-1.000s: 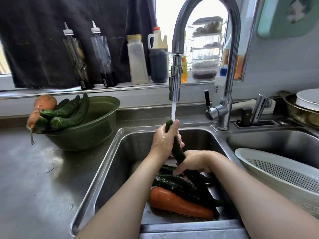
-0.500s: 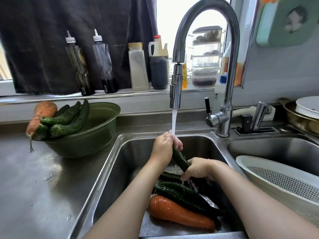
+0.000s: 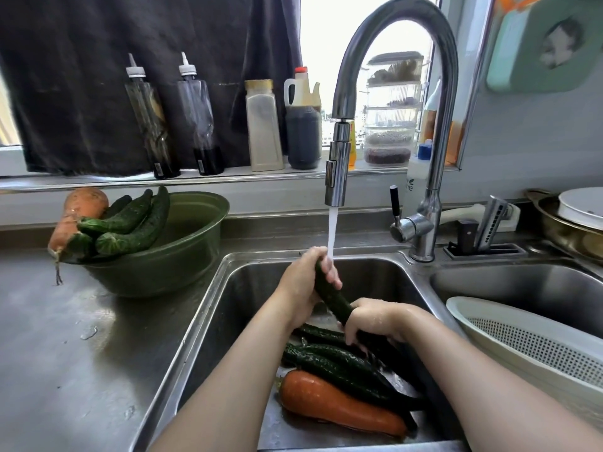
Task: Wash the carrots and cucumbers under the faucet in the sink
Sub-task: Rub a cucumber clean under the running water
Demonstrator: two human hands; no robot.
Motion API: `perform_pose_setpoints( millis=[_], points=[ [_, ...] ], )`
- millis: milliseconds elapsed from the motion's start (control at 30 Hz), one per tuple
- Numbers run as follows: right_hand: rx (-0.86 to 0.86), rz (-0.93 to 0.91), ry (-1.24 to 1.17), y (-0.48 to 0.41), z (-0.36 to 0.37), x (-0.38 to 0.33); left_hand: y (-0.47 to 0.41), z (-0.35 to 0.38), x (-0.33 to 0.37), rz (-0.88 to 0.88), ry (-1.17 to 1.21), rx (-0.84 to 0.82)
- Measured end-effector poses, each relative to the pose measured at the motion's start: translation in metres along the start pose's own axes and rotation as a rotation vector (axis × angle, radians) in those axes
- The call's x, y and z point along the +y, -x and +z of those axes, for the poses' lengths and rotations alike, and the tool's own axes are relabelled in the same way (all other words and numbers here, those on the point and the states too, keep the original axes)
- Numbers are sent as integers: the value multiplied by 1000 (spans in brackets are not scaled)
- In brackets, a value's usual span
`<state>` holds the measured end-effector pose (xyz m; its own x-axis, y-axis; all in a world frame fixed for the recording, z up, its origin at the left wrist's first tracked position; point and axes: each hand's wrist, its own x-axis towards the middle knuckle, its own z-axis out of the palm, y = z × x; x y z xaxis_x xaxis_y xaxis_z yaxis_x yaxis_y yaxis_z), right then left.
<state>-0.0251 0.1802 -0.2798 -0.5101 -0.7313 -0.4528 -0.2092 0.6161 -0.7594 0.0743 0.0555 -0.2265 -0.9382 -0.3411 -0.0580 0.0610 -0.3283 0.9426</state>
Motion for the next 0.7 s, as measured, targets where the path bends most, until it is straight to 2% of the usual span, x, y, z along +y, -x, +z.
perform_pose_setpoints(
  millis=[100,167,233,333,567,633,700],
  points=[
    [-68,-69,-74,-2,5,-5,-4,-5,2,-40,225,90],
    [-74,-98,-139,-2,5,-7,-1,-10,1,-77,313,53],
    [-104,-105,-179,-1,5,-7,2,-9,-3,-95,290,-14],
    [-183,-154,-266,2,5,-7,0,-5,-9,-53,232,6],
    [-159,-188,-411,4,-3,0,0,-9,-5,-8,178,-118],
    [-182,-207,-429,5,-4,1,1,-5,-6,15,130,-94],
    [-232,-222,-422,7,-3,0,-2,1,-8,6,66,16]
  ],
)
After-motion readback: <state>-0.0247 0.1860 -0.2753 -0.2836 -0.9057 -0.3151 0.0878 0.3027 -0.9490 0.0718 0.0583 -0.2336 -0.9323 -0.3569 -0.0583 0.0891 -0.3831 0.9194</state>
